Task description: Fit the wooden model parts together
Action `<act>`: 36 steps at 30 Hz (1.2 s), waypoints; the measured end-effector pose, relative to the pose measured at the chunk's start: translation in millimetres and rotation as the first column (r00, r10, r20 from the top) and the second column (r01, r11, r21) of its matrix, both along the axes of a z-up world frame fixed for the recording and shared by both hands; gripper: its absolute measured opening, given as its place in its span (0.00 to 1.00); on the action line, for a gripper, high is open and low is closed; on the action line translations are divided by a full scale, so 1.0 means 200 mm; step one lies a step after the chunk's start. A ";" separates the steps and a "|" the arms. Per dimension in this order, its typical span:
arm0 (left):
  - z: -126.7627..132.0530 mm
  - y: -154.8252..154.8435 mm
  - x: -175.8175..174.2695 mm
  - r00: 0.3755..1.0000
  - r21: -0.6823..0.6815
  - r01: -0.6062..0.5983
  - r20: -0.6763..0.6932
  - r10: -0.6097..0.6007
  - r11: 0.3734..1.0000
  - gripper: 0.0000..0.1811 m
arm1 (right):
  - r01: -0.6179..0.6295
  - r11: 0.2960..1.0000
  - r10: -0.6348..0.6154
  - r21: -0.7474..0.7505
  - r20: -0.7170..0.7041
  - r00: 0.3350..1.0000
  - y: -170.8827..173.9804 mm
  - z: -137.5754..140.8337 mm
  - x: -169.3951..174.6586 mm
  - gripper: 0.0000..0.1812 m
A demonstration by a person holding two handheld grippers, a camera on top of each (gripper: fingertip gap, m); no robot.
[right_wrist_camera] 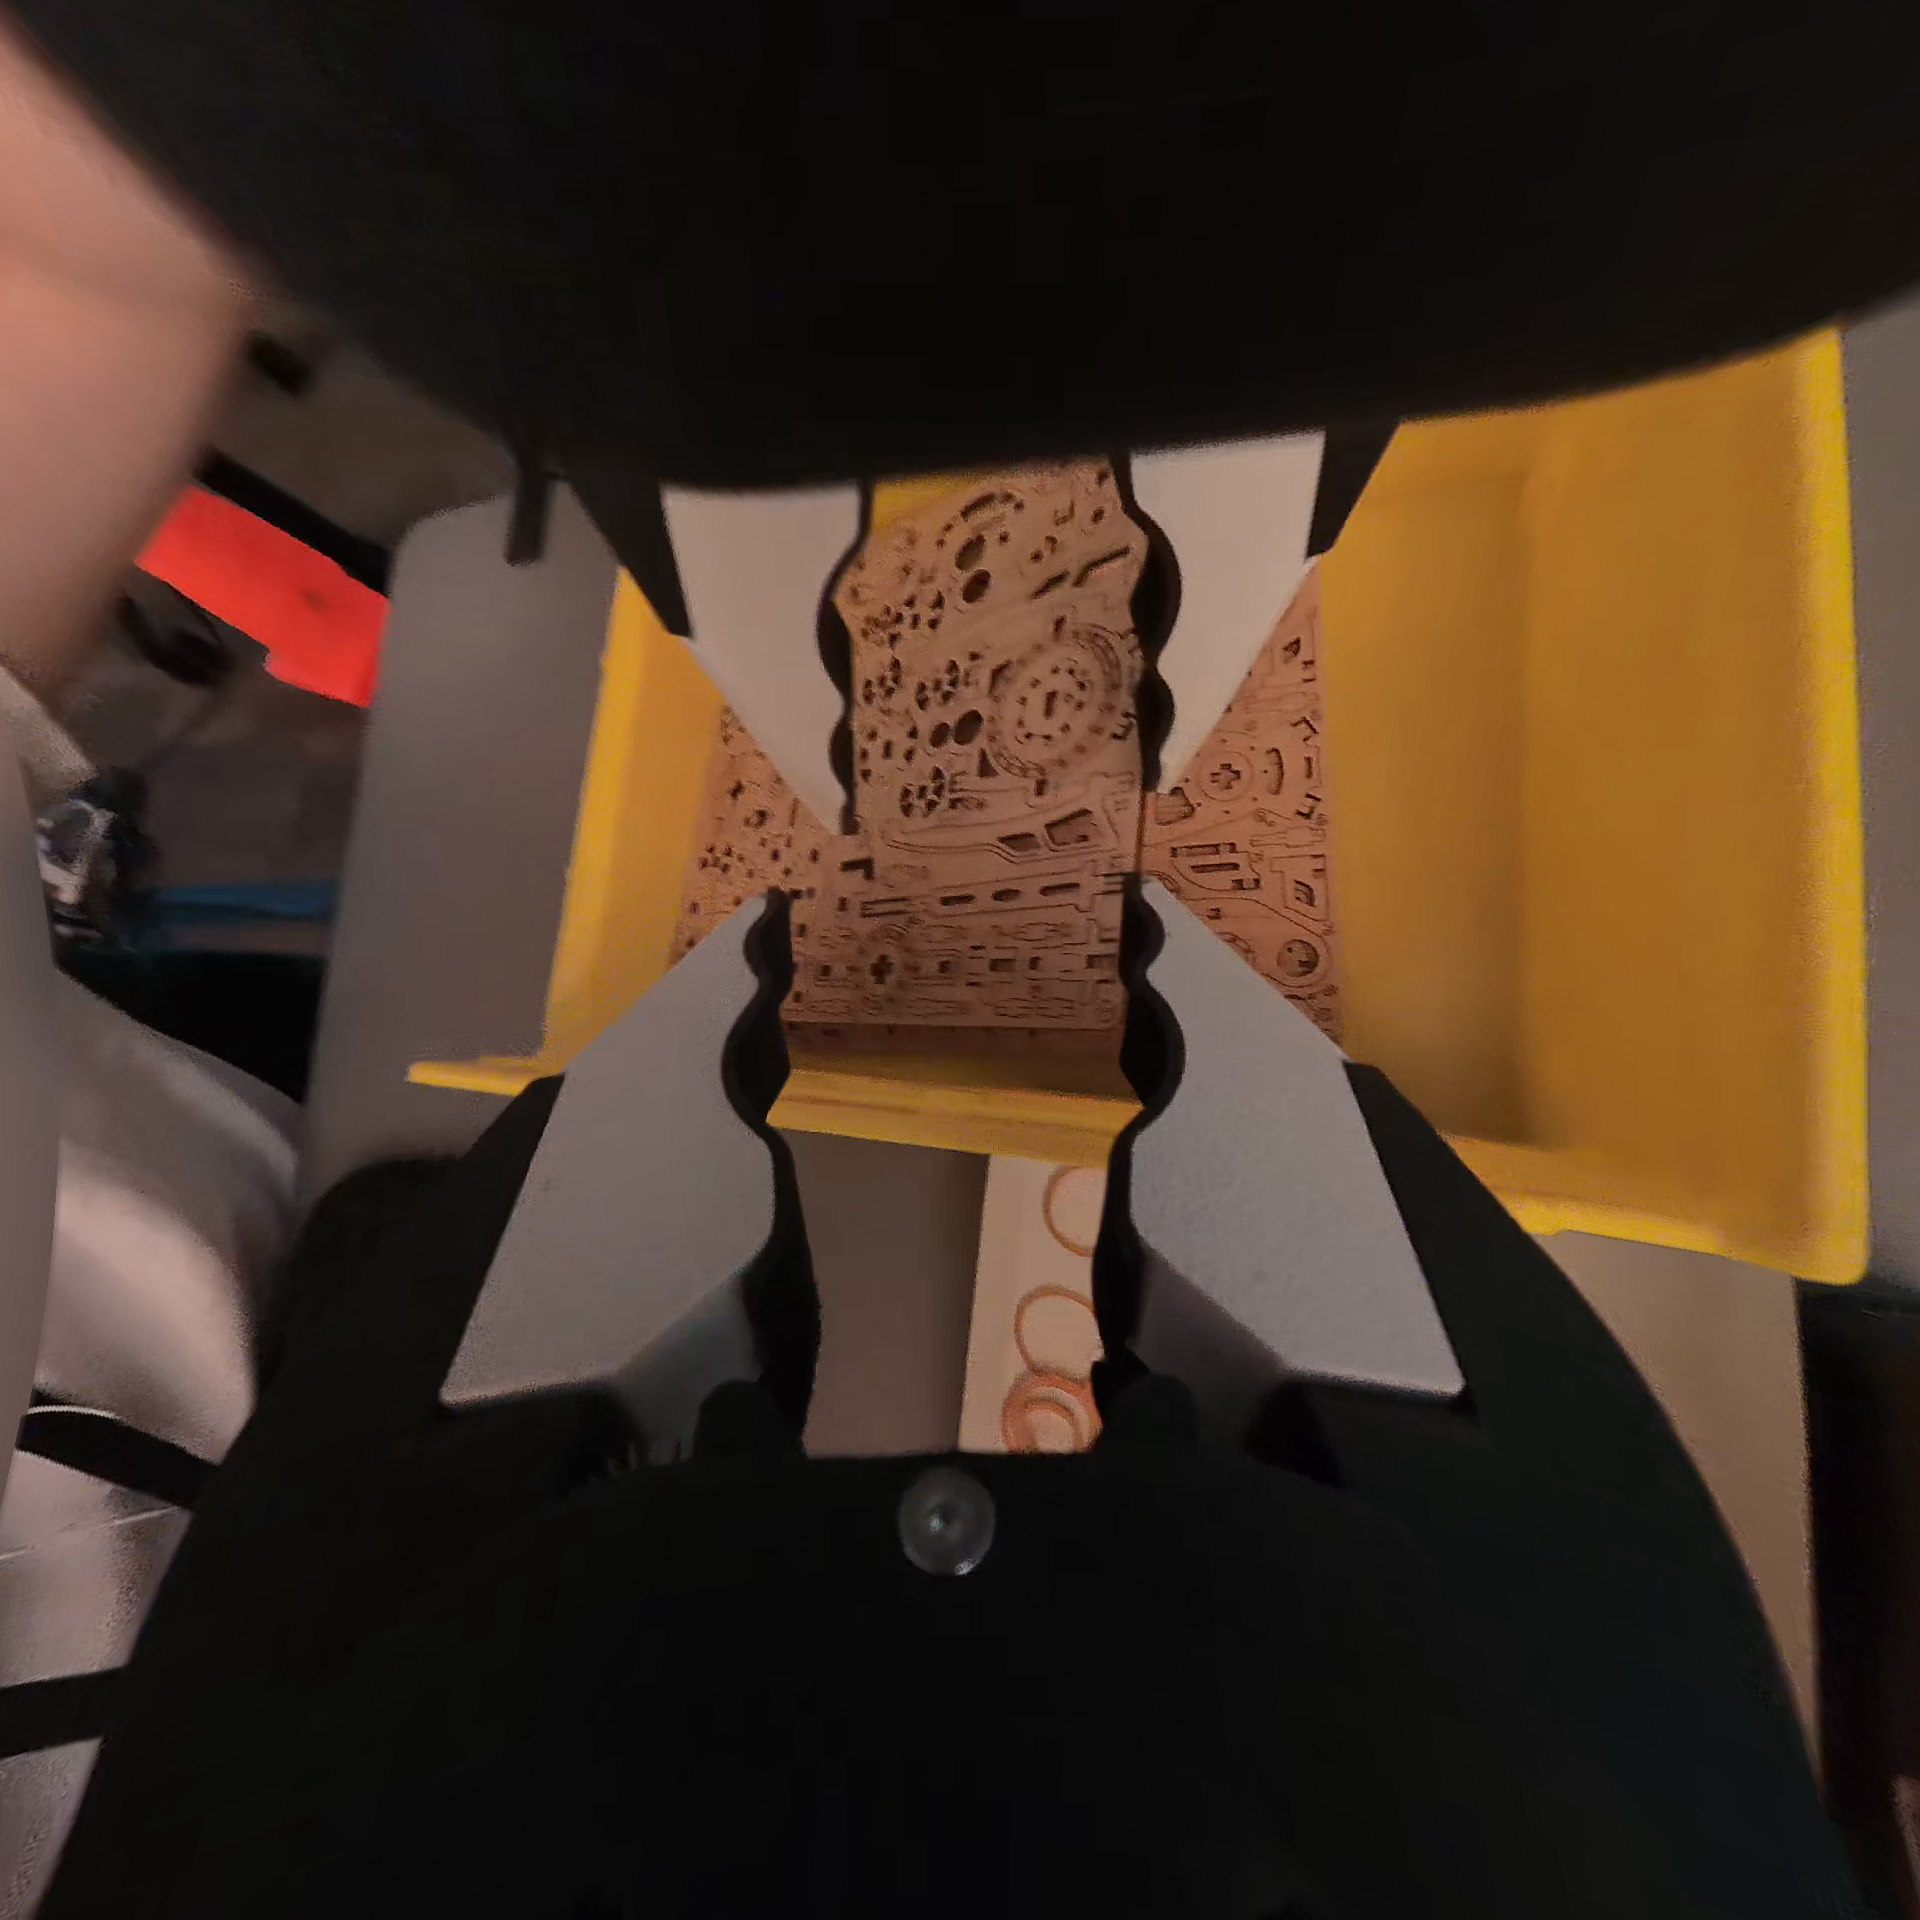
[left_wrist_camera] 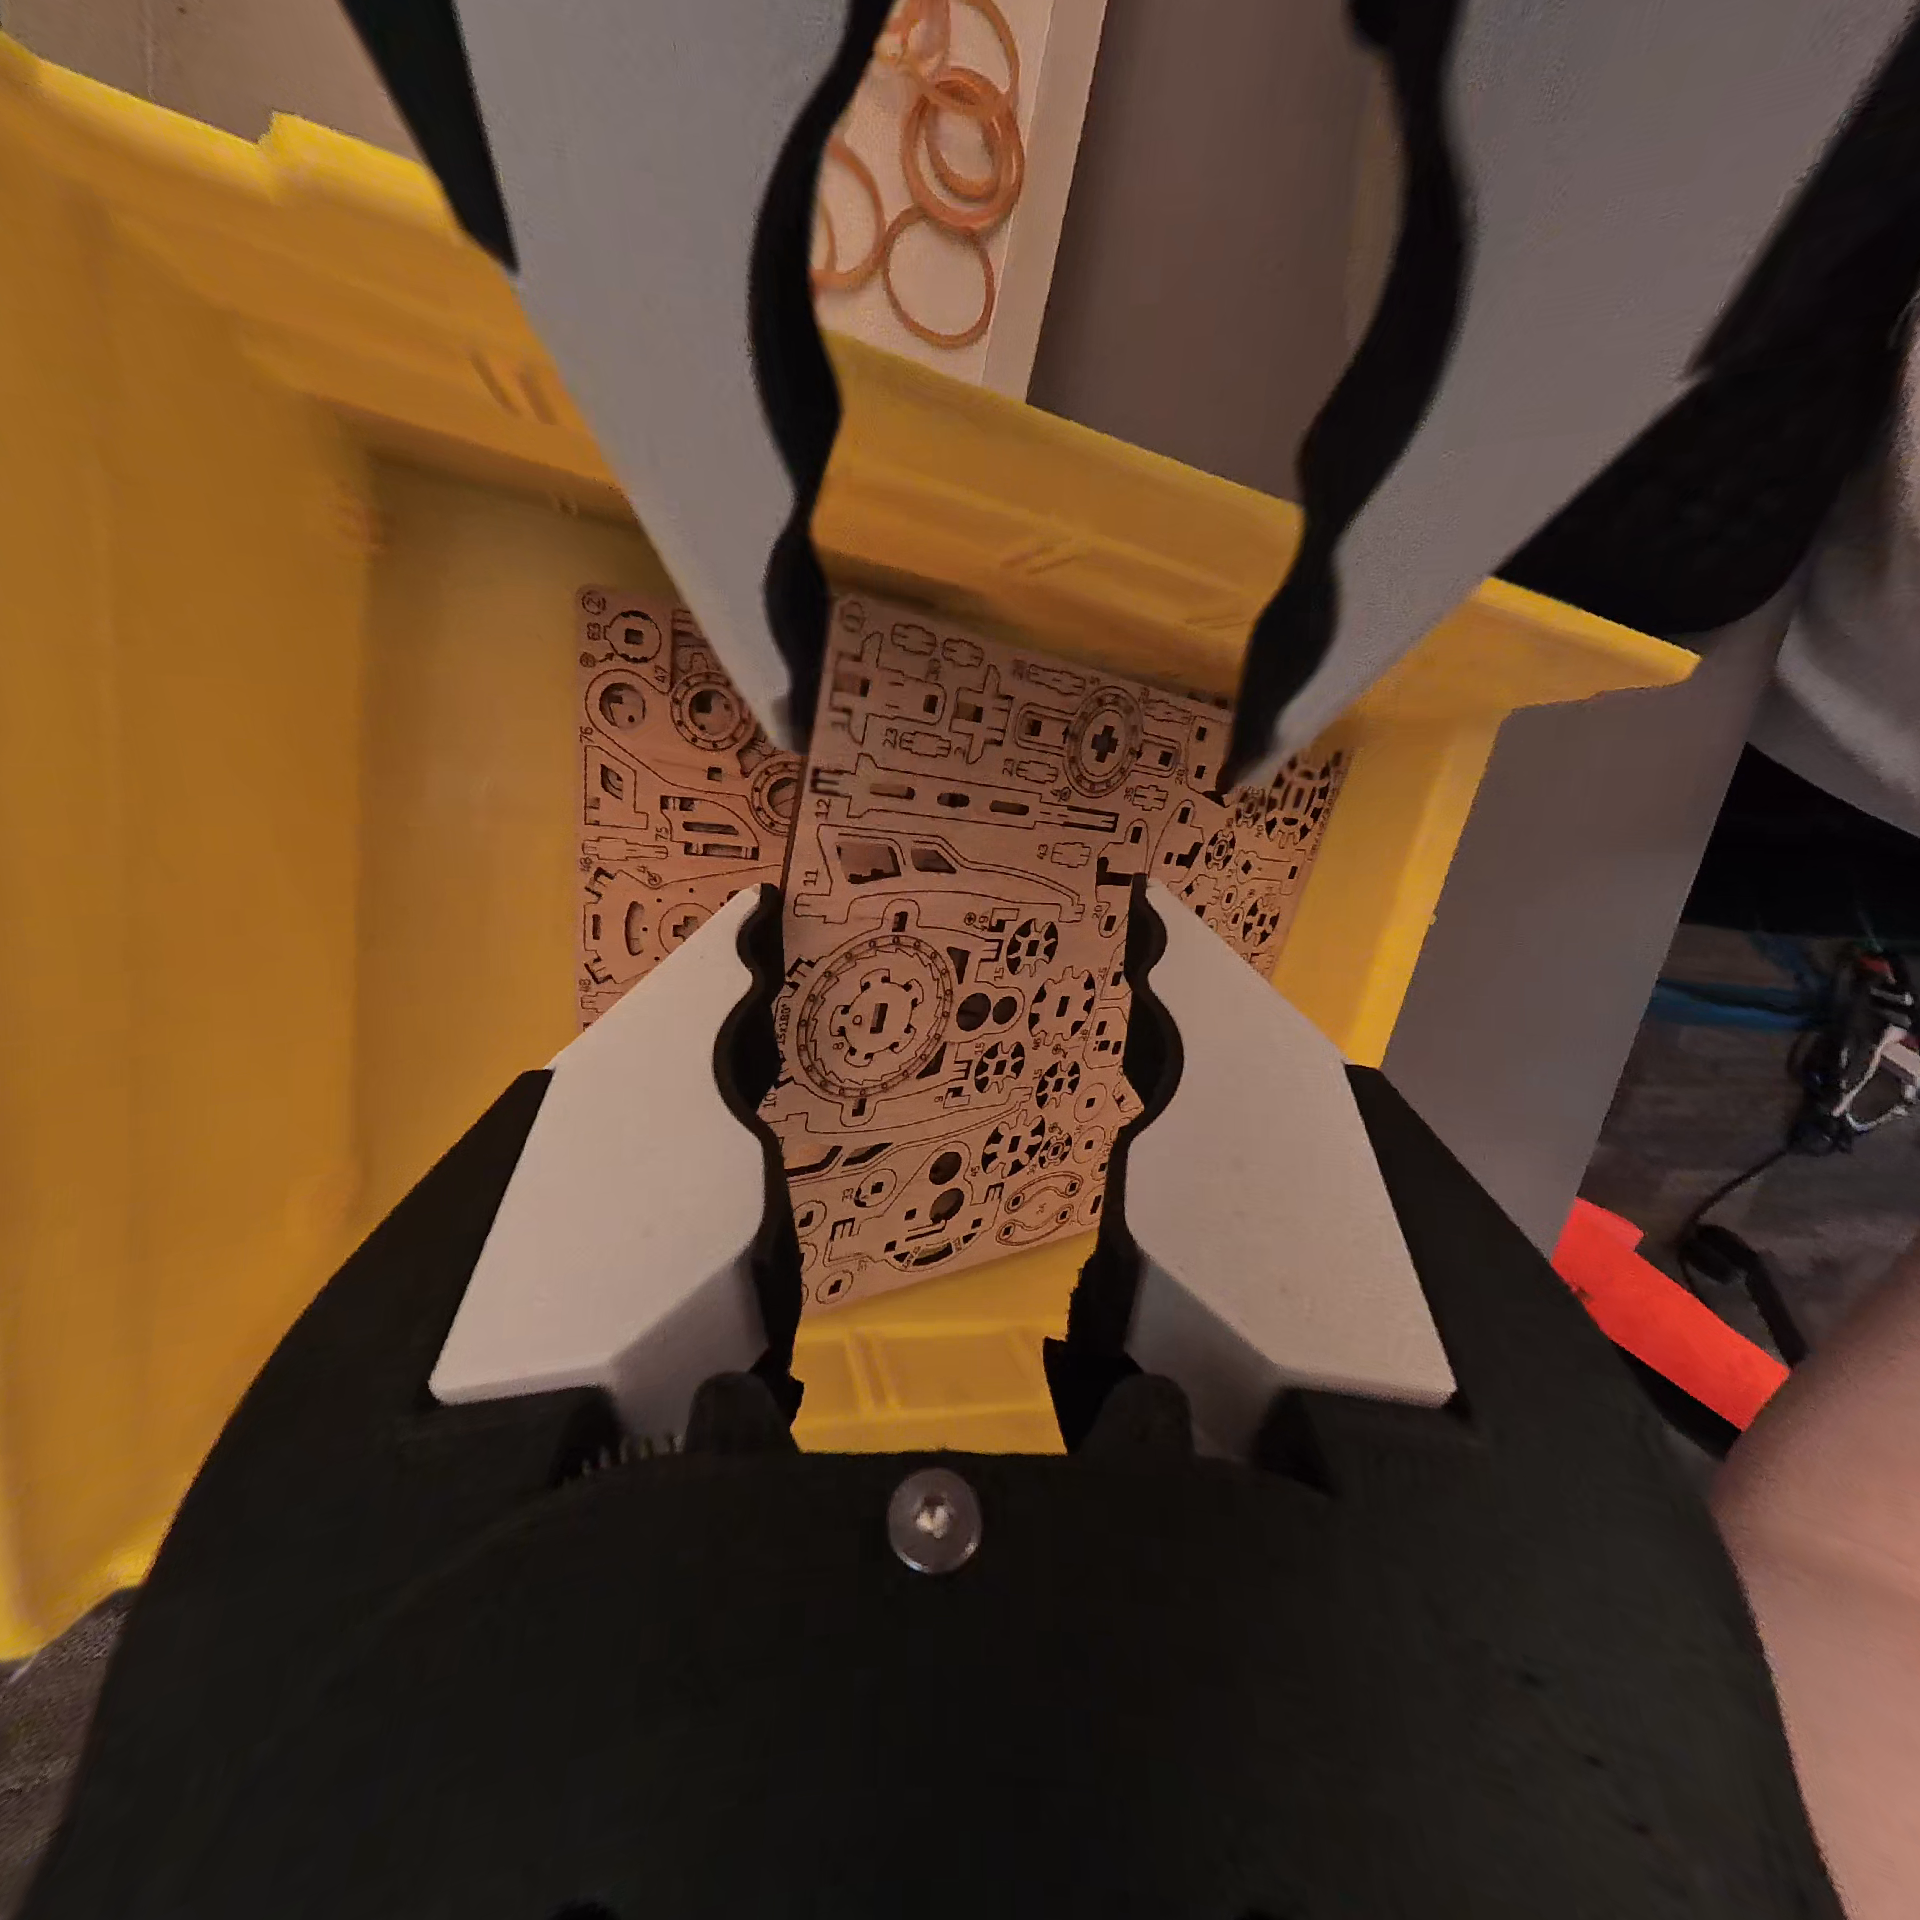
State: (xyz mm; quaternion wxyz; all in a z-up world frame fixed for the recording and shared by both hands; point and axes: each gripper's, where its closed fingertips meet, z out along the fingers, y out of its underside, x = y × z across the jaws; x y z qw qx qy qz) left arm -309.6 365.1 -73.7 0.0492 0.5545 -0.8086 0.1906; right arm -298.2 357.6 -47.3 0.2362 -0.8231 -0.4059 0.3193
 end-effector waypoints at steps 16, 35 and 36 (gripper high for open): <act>0.06 -0.06 -0.05 0.998 0.018 0.010 0.067 -0.011 1.000 0.36 | 0.052 0.981 -0.064 -0.188 -0.059 0.996 0.04 0.00 -0.03 0.36; 0.18 -0.13 -0.10 0.987 0.066 0.031 0.158 -0.041 0.997 0.35 | -0.054 0.851 0.052 -0.523 -0.019 0.998 -0.05 -0.07 -0.16 0.14; 0.18 -0.13 -0.11 0.986 0.066 0.029 0.163 -0.040 0.997 0.35 | -0.064 0.844 0.066 -0.533 -0.016 0.998 -0.06 -0.08 -0.16 0.10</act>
